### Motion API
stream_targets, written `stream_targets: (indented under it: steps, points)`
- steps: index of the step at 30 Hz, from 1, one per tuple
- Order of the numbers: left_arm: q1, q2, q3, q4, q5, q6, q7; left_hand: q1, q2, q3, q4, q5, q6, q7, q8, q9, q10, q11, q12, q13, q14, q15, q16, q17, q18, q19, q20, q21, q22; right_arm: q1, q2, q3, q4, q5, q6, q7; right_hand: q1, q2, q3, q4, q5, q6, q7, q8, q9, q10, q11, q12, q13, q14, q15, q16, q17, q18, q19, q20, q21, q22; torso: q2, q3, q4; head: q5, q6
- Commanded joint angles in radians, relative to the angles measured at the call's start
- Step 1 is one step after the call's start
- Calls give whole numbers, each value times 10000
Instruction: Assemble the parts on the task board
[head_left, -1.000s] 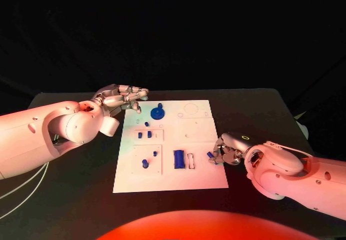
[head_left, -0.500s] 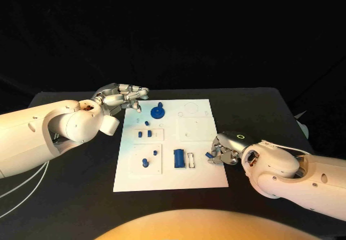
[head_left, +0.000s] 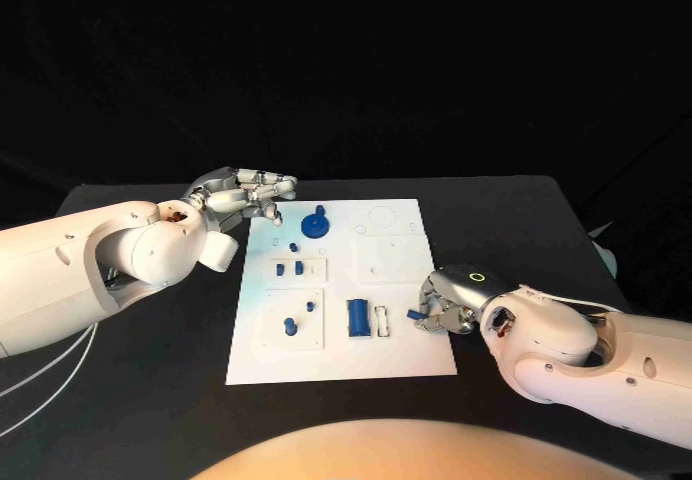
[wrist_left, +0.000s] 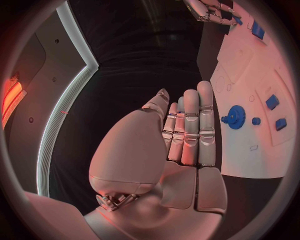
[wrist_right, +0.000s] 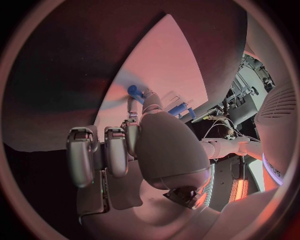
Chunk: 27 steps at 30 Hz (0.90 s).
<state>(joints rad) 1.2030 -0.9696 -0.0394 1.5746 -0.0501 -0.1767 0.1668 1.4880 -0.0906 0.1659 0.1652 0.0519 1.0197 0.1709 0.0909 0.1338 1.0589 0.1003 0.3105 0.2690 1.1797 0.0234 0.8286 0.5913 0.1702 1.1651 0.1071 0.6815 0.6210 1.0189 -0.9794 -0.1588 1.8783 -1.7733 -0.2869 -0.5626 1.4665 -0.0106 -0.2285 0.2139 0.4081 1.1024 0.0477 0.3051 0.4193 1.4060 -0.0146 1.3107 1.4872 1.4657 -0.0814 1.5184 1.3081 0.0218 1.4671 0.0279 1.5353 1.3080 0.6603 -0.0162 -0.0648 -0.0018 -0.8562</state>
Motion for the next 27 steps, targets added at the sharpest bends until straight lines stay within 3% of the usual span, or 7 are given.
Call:
stream_targets:
  steps: [1,4,13,27]
  points:
    - [5,8,6,31,-22,160,62,-7,82,-61,-2,-31,-81,9,53,16,-81,9,56,13,-93,8,34,-8,129,42,13,-34,-10,45,-20,-4,142,-125,-415,-161,638,651,99,34,-27,-6,-81,33,8,152,-164,31,-1345,880,-95,10,1872,-160,950,-74,82,2551,-3,-7,8,-6,13]
    - [5,0,6,34,-29,160,63,-7,82,-61,-2,-31,-81,9,53,16,-81,9,56,13,-93,8,34,-8,129,42,13,-34,-10,89,-46,4,308,221,-932,-152,469,831,258,270,-253,-8,-90,25,12,210,-173,77,-1302,894,-107,48,1927,-187,991,-92,210,2587,4,-3,13,-6,21]
    - [5,-9,6,43,-36,154,59,-7,82,-61,-2,-31,-81,9,53,16,-81,9,56,13,-93,8,34,-8,129,42,13,-34,-10,148,-2,16,532,1142,-1475,-118,405,829,310,358,-294,-10,-87,24,16,225,-175,88,-1288,889,-110,33,1905,-185,988,-98,201,2584,8,-1,8,44,26]
    - [5,-16,7,70,-38,163,60,7,84,-59,-11,-32,-85,6,57,16,-89,6,63,14,-96,6,36,-11,130,42,12,-37,-12,100,509,6,248,2861,-1097,-90,207,747,398,603,-231,-9,-77,30,34,241,-168,95,-1270,889,-107,31,1904,-175,974,-100,155,2571,13,3,-1,28,-36]
